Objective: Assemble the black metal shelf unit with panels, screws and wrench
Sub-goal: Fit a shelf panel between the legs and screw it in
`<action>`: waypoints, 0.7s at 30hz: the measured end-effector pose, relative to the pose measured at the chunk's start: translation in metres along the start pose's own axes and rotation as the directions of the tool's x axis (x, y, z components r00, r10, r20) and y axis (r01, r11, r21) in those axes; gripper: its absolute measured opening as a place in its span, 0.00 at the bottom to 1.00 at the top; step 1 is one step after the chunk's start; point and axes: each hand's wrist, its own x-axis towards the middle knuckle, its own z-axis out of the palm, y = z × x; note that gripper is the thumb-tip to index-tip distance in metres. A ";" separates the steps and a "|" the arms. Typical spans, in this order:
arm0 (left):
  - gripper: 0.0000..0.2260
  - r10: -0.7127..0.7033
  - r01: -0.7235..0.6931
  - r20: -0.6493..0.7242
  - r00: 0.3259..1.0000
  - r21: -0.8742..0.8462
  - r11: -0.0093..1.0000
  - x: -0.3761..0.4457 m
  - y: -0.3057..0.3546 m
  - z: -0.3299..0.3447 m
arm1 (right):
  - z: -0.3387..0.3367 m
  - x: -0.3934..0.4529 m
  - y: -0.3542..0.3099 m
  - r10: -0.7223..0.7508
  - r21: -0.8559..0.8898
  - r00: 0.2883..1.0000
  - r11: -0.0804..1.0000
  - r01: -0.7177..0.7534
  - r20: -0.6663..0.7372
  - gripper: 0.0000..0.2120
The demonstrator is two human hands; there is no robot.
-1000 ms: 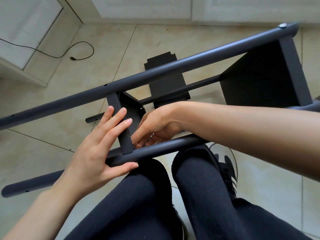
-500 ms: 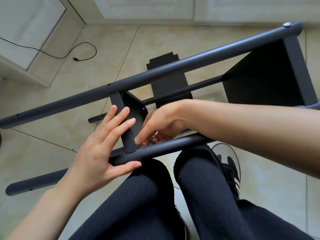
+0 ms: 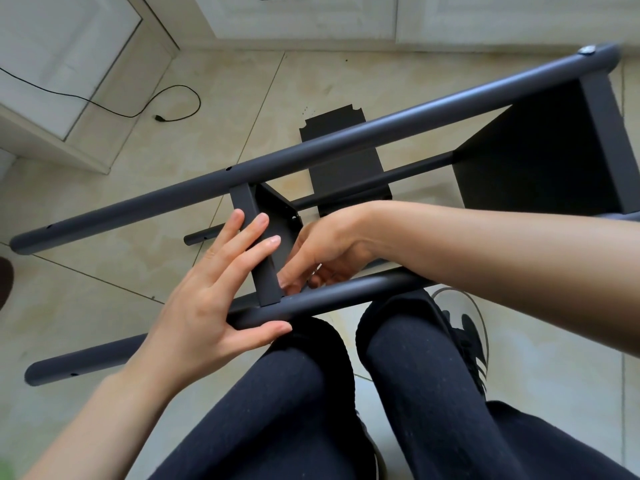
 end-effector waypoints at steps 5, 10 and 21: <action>0.37 0.003 -0.003 -0.008 1.000 0.001 1.000 0.001 -0.001 0.000 | 0.000 0.000 -0.001 -0.032 0.018 0.999 0.999 0.032 0.004 0.08; 0.37 0.006 -0.006 -0.007 1.000 0.007 1.000 0.000 -0.001 0.001 | 0.003 0.001 0.000 -0.054 0.020 0.999 0.998 0.054 0.005 0.08; 0.38 0.011 -0.010 -0.016 1.000 0.033 0.999 0.002 -0.001 -0.001 | 0.011 -0.006 0.002 -0.203 -0.032 0.975 0.979 0.201 -0.090 0.10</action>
